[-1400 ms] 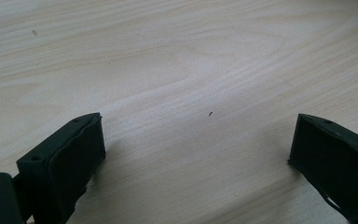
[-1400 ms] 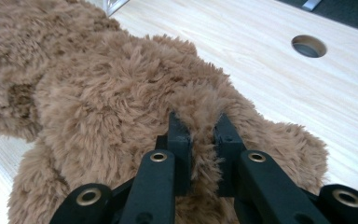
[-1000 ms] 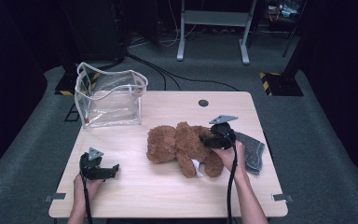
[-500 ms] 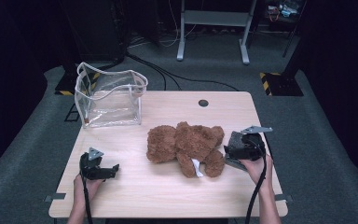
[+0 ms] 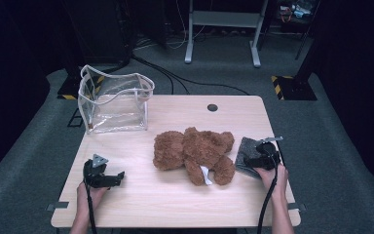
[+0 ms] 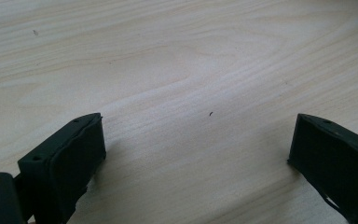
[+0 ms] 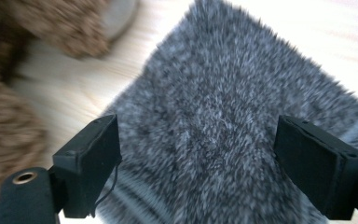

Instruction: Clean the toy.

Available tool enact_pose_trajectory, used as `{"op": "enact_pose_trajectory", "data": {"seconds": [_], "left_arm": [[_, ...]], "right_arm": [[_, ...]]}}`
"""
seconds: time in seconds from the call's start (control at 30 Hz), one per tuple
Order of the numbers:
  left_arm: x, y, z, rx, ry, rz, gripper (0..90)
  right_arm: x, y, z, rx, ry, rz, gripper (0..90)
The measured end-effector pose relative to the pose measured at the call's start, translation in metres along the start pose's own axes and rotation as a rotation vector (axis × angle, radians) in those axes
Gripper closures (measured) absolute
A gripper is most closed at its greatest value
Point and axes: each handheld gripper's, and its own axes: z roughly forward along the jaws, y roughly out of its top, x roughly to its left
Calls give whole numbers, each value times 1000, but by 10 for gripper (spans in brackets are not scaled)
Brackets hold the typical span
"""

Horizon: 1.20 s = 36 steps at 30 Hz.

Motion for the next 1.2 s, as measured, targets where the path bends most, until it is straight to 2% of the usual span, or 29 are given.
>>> {"op": "enact_pose_trajectory", "data": {"seconds": [0.07,0.17,0.23,0.3,0.4,0.43,0.5,0.6,0.63,0.67,0.7,0.73,0.8,0.9,1.0,1.07,1.1,1.2], "left_arm": [[0,0,0,-1,1,-1,33],[0,0,0,-1,1,0,33],[0,0,0,0,1,0,33],[0,0,0,0,1,0,33],[0,0,0,-1,2,-1,33],[0,0,0,-1,4,0,33],[0,0,0,-1,3,1,33],[-1,0,0,-3,2,5,33],[-1,0,0,-3,2,5,34],[-1,0,0,-4,3,9,34],[-1,0,0,-4,3,9,34],[-1,1,0,-4,13,21,32],[-2,1,0,-6,18,27,33],[-3,2,-3,-6,-3,31,40],[-16,9,-8,-27,-46,72,54],[-24,14,-10,-21,-84,107,67],[-24,14,-10,-21,-84,107,69],[-37,21,-9,-37,-145,126,84]], "right_arm": [[1,-1,8,23,-12,19,158],[-1,-4,13,14,-14,6,182],[0,-4,13,15,-16,18,193],[1,-7,12,3,-29,12,264],[1,-8,12,-7,-35,14,309],[2,-9,10,-11,-34,9,397],[3,-9,9,-15,-35,10,431],[1,-10,7,-29,-34,9,602],[1,-10,7,-29,-34,9,602],[1,-11,6,-34,-33,15,664],[1,-11,6,-34,-33,15,664],[2,-12,6,-43,-39,12,703],[2,-13,6,-46,-41,10,716],[0,-14,5,-65,-32,12,750],[-2,-13,2,-62,-18,23,762],[-2,-12,-1,-70,-18,30,766],[-2,-12,-1,-70,-18,30,766],[-3,-11,-8,-84,-5,28,766]]}}
